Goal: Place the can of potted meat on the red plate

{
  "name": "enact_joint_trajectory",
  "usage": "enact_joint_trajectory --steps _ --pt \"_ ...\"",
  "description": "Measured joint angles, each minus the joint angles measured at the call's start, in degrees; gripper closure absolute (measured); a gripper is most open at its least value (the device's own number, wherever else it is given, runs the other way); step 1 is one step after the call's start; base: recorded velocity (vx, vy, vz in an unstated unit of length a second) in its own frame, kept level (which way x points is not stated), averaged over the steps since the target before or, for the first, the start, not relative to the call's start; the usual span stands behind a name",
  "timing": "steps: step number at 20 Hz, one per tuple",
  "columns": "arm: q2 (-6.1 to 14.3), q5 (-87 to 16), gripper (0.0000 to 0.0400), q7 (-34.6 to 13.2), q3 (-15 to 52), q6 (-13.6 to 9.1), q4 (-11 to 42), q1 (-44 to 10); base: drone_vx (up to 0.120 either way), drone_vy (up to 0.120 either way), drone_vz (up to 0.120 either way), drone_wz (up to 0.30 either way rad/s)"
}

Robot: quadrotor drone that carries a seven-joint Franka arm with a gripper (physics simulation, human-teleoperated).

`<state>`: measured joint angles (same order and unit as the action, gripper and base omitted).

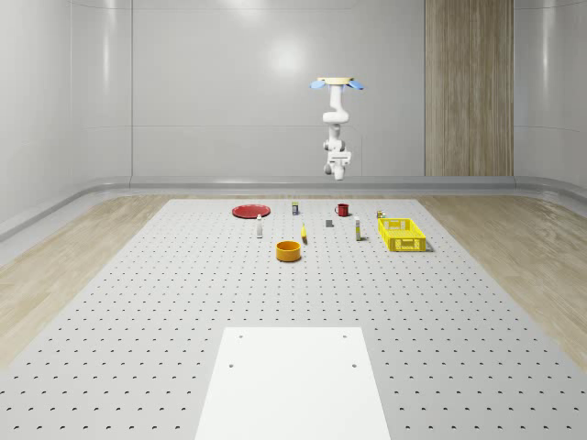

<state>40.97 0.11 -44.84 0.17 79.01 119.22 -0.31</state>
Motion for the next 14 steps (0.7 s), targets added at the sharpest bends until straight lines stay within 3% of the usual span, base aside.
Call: enact_joint_trajectory --steps 9,14 --pt "-0.7 0.0 0.0000 0.0 0.1 -1.0 -2.1 -0.1 0.000 -0.120 0.000 0.000" --pt "-0.7 0.0 0.0000 0.1 0.1 -0.9 -2.2 -0.1 0.120 -0.120 0.000 0.000"
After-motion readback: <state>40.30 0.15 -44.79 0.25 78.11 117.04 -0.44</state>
